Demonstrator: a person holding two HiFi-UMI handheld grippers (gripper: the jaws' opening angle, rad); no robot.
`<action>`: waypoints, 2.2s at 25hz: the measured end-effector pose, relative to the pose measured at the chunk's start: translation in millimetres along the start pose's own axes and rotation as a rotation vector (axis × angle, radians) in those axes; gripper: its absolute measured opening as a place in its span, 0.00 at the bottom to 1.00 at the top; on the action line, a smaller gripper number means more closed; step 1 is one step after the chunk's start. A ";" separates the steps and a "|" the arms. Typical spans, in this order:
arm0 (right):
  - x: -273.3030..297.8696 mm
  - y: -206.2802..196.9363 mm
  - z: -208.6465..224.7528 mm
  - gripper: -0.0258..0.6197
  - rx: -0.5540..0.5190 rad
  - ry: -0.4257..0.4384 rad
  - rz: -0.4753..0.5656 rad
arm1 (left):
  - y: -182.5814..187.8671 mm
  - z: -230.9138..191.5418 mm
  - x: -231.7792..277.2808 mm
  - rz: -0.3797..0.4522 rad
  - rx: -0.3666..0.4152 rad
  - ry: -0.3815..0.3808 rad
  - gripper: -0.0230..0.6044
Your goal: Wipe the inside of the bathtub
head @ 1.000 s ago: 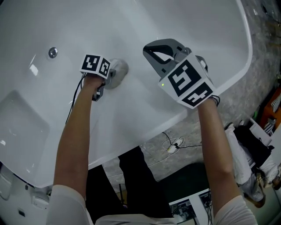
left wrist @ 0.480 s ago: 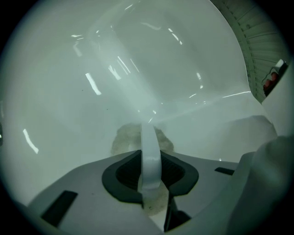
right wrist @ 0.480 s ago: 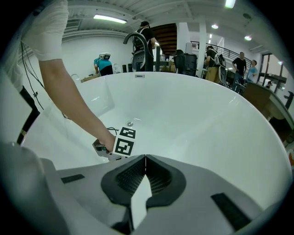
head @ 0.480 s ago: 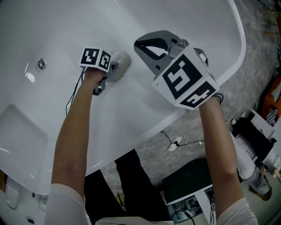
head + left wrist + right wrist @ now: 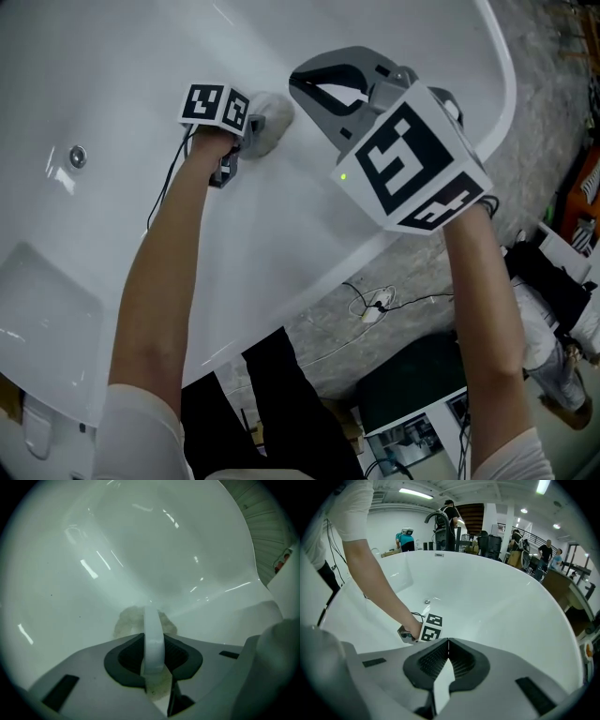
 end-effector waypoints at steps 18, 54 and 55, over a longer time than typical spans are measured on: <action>-27.4 -8.7 15.0 0.07 0.060 -0.081 0.004 | 35.3 56.1 -10.2 0.122 0.075 -0.148 0.20; -123.6 145.1 -176.4 0.07 0.415 0.070 0.401 | -195.8 120.3 -386.0 0.627 0.083 0.172 0.20; -131.6 154.9 -184.6 0.07 0.405 0.073 0.420 | -208.0 126.9 -400.2 0.657 0.081 0.182 0.20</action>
Point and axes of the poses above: the fingertips, and each gripper's own axes: x forward along the fingers, z to its right, y out of its top, the point moved 2 cm from there along -x, backward along the fingers, and after that the axes turned 6 degrees about -z, right-handed, at the moved point
